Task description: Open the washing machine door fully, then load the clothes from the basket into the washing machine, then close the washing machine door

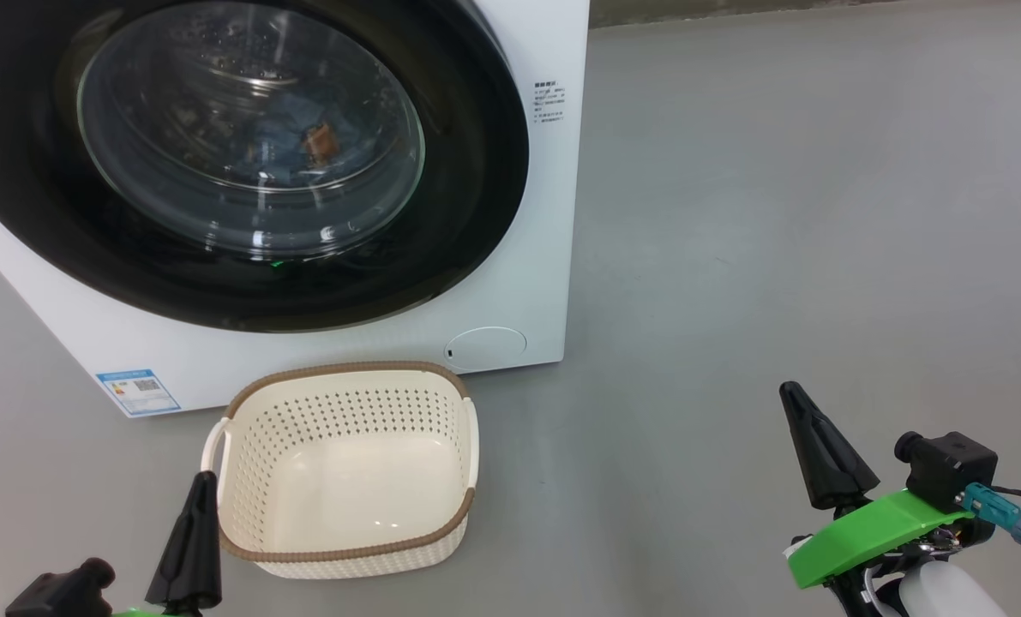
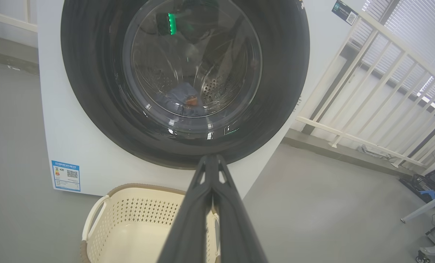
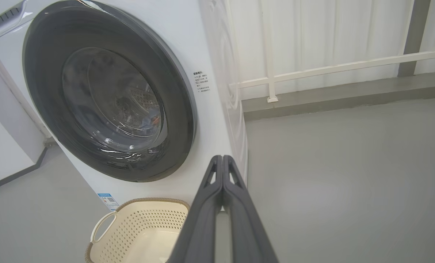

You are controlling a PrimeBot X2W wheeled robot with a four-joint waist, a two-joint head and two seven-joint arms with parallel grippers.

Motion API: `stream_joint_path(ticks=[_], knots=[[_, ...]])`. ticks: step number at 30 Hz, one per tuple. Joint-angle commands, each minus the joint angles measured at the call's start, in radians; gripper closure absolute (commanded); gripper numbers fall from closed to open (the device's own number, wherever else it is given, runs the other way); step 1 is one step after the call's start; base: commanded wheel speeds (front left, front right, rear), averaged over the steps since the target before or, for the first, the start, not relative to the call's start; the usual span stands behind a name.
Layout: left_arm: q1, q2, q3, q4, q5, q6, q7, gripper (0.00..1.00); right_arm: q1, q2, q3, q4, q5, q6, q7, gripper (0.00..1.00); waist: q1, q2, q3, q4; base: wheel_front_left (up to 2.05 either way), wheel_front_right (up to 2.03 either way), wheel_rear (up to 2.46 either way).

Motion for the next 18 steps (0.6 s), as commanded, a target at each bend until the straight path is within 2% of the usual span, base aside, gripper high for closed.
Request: stream_joint_path(ticks=[1, 6, 18], knots=[[-0.024, 0.012, 0.014, -0.023, -0.024, 0.0, 0.009, 1.0, -0.033, -0.01, -0.012, -0.026, 0.028, 0.0, 0.006, 1.0, 0.0015, 0.0, -0.001, 0.002, 0.0, 0.0, 0.0], [-0.026, 0.005, 0.023, -0.023, -0.063, 0.001, 0.023, 1.0, -0.03, -0.005, -0.024, -0.027, 0.075, 0.0, 0.019, 1.0, 0.0, 0.0, -0.001, 0.007, 0.0, 0.0, 0.0], [-0.032, -0.01, 0.044, -0.02, -0.149, 0.002, 0.055, 1.0, -0.024, 0.005, -0.05, -0.031, 0.18, 0.0, 0.049, 1.0, -0.0001, 0.0, -0.003, 0.017, 0.0, 0.0, 0.0]])
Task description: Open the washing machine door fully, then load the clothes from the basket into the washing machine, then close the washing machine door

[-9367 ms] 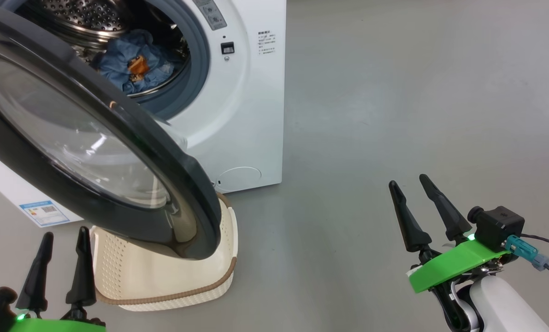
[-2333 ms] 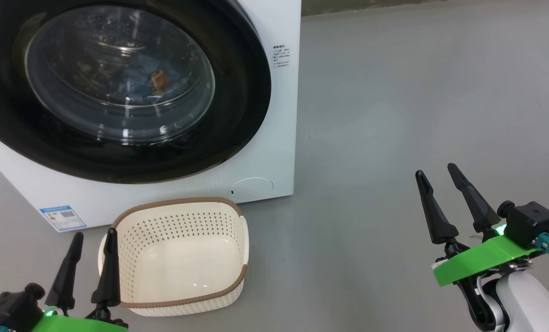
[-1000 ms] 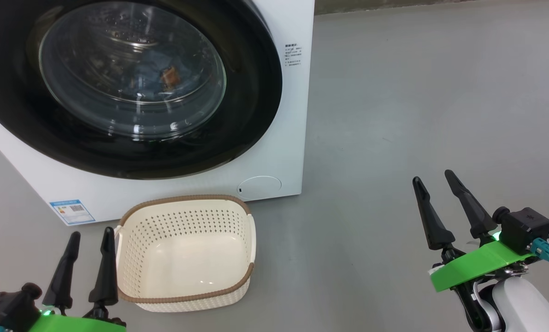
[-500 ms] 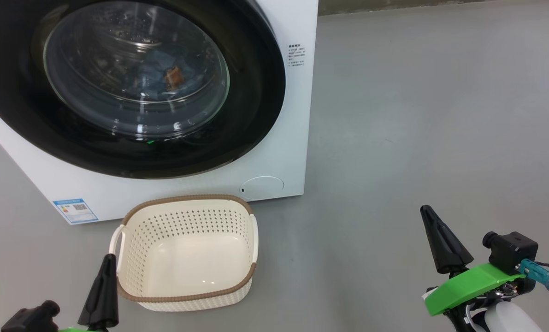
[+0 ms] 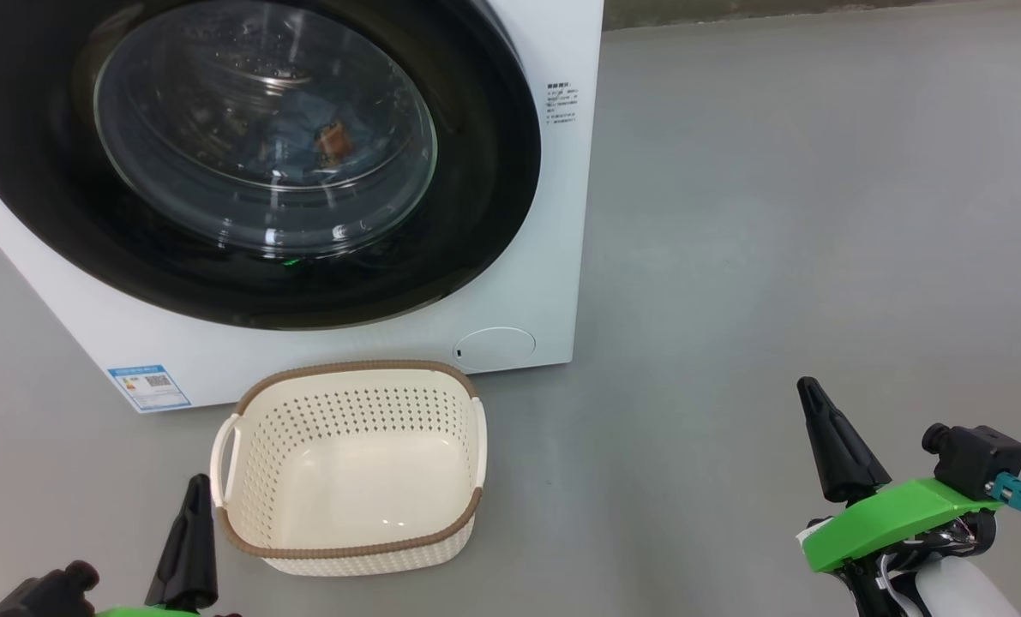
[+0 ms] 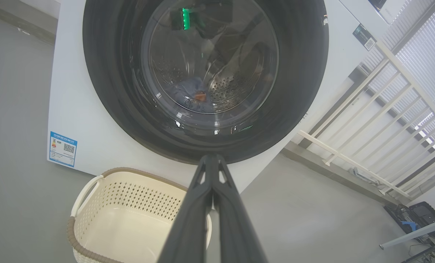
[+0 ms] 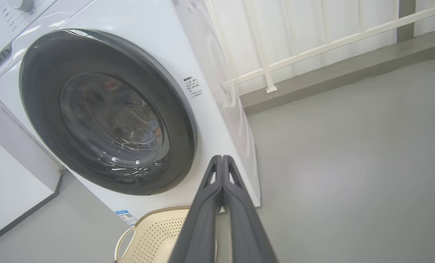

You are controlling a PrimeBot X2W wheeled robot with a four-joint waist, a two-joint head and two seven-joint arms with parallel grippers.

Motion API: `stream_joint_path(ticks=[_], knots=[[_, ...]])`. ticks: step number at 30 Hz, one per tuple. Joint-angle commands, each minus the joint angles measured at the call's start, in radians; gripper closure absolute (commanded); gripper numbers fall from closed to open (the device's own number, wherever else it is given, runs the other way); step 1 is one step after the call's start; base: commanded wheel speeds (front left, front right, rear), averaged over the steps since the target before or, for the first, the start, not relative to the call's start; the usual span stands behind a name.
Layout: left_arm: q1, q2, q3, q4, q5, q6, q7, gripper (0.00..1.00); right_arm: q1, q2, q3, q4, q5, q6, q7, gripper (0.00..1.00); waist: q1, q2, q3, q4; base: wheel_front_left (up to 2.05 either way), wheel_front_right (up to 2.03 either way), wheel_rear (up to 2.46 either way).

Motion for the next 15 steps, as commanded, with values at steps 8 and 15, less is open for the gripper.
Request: stream_joint_path(ticks=[8, 15], knots=[[-0.035, 0.005, 0.032, -0.019, -0.076, 0.002, 0.027, 1.0, -0.019, 0.002, -0.03, -0.03, 0.095, -0.001, 0.024, 1.0, -0.0001, 0.0, -0.002, 0.007, 0.0, 0.0, 0.0], [-0.038, -0.004, 0.046, -0.017, -0.131, 0.001, 0.048, 1.0, -0.014, 0.009, -0.047, -0.033, 0.162, -0.001, 0.043, 1.0, -0.0001, 0.0, -0.003, 0.014, 0.0, 0.0, 0.0]])
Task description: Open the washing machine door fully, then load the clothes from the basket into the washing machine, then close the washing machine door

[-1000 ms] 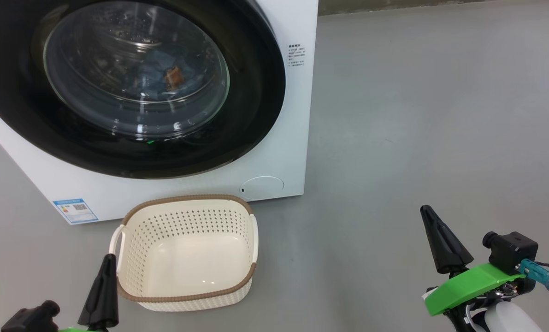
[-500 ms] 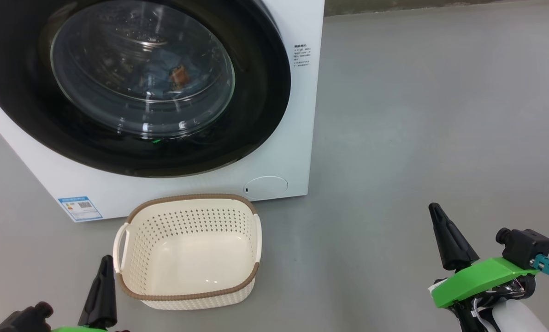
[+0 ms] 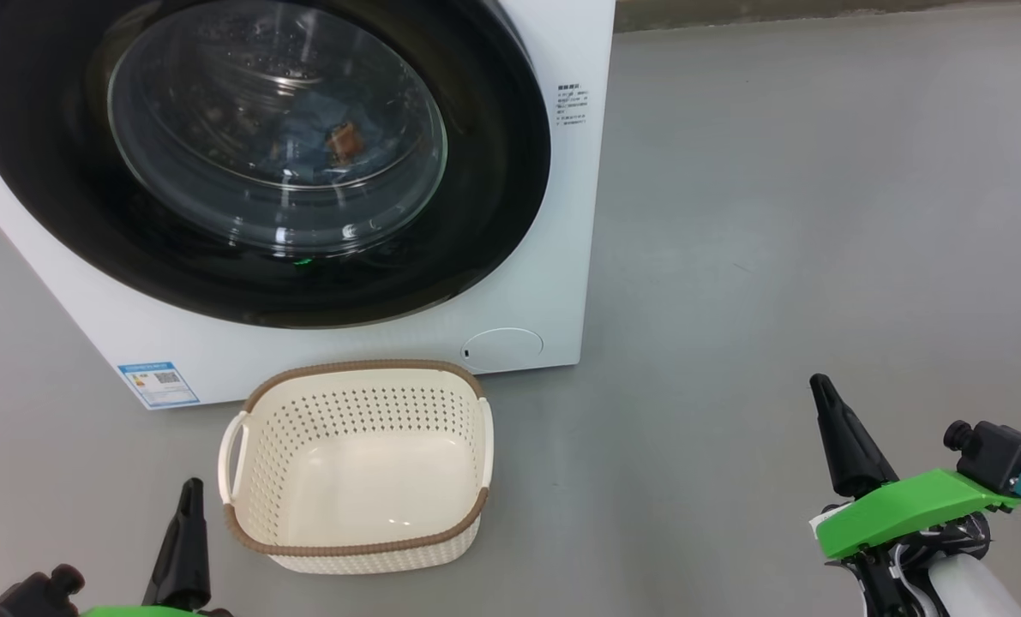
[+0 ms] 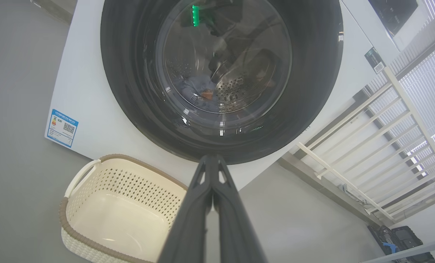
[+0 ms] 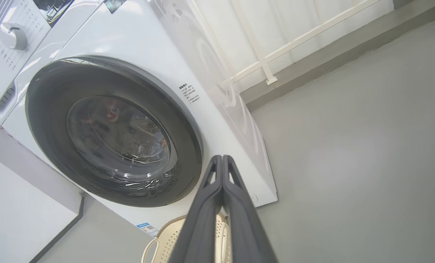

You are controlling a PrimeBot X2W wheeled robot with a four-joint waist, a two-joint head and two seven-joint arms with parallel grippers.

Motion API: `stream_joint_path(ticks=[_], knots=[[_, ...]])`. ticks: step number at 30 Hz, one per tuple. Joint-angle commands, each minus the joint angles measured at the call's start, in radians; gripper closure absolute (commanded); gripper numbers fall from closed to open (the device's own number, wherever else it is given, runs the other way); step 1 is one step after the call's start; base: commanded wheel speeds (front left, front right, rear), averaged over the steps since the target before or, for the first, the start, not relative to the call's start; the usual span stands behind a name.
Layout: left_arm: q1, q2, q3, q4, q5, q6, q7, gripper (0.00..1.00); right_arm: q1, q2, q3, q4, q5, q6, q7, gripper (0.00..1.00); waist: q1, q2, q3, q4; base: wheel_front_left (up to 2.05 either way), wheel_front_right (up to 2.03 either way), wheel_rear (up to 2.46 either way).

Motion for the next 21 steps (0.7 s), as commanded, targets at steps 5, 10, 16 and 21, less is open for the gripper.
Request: stream_joint_path(ticks=[5, 10, 16, 21], knots=[[-0.04, 0.0, 0.031, -0.018, -0.051, 0.001, 0.016, 1.0, -0.012, -0.004, -0.023, -0.03, 0.061, -0.001, 0.016, 1.0, -0.0001, 0.0, -0.001, 0.005, 0.0, 0.0, 0.0], [-0.042, -0.006, 0.04, -0.018, -0.09, 0.001, 0.03, 1.0, -0.009, 0.002, -0.035, -0.032, 0.109, -0.001, 0.03, 1.0, -0.0001, 0.0, -0.002, 0.009, 0.0, 0.0, 0.0], [-0.045, -0.014, 0.052, -0.016, -0.137, 0.001, 0.048, 1.0, -0.005, 0.008, -0.05, -0.034, 0.165, -0.001, 0.046, 1.0, -0.0001, 0.0, -0.003, 0.015, 0.0, 0.0, 0.0], [-0.047, -0.021, 0.062, -0.015, -0.176, 0.001, 0.063, 1.0, -0.002, 0.013, -0.062, -0.036, 0.212, -0.001, 0.06, 1.0, -0.0001, 0.0, -0.004, 0.02, 0.0, 0.0, 0.0]])
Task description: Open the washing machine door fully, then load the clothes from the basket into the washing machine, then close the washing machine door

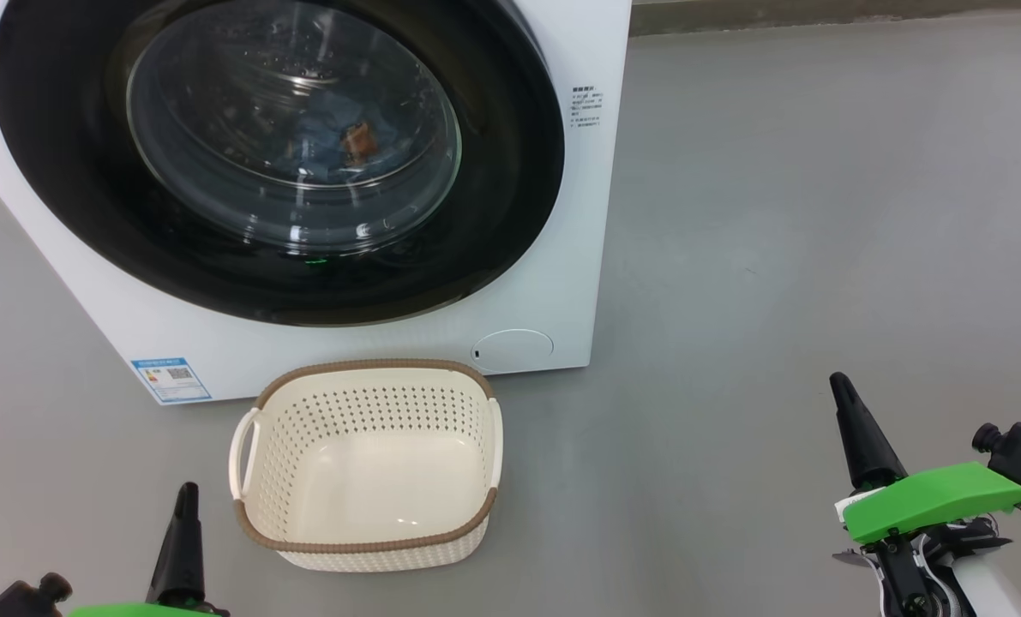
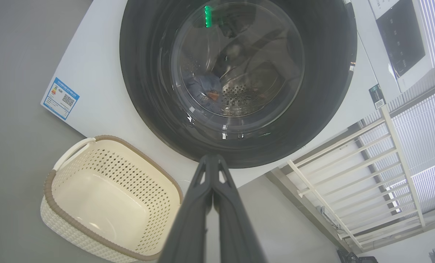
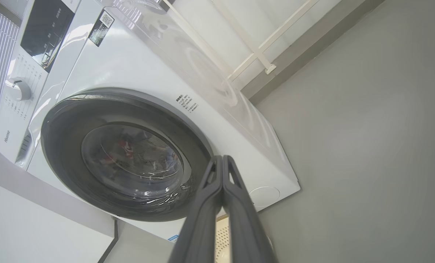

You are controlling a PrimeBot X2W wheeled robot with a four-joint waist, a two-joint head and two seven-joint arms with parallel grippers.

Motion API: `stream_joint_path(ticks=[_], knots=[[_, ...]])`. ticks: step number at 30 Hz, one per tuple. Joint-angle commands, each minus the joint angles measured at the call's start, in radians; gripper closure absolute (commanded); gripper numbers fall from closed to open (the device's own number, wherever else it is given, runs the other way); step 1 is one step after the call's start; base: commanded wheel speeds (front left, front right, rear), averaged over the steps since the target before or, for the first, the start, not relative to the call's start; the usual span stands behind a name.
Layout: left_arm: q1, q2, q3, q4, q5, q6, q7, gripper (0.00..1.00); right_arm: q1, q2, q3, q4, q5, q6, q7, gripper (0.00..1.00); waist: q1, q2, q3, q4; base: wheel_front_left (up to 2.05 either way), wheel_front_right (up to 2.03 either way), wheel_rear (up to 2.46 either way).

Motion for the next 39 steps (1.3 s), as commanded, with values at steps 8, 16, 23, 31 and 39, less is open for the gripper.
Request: stream_joint_path(ticks=[8, 16, 23, 31, 39], knots=[[-0.047, -0.005, 0.041, -0.018, -0.082, 0.001, 0.028, 1.0, -0.001, 0.006, -0.024, -0.033, 0.1, -0.001, 0.031, 1.0, 0.0, 0.0, -0.002, 0.009, 0.0, 0.0, 0.0], [-0.051, -0.015, 0.056, -0.017, -0.144, 0.001, 0.052, 1.0, 0.004, 0.015, -0.044, -0.035, 0.174, -0.002, 0.053, 1.0, 0.0, 0.0, -0.003, 0.016, 0.0, 0.0, 0.0], [-0.054, -0.025, 0.069, -0.015, -0.199, 0.001, 0.072, 1.0, 0.009, 0.022, -0.062, -0.038, 0.24, -0.002, 0.073, 1.0, 0.0, 0.0, -0.005, 0.023, 0.0, 0.0, 0.0], [-0.058, -0.036, 0.085, -0.014, -0.262, 0.001, 0.096, 1.0, 0.013, 0.031, -0.082, -0.041, 0.314, -0.002, 0.096, 1.0, 0.0, 0.0, -0.006, 0.03, 0.0, 0.0, 0.0], [-0.062, -0.046, 0.1, -0.012, -0.324, 0.001, 0.119, 1.0, 0.018, 0.04, -0.103, -0.043, 0.389, -0.002, 0.118, 1.0, 0.0, 0.0, -0.008, 0.037, 0.0, 0.0, 0.0]])
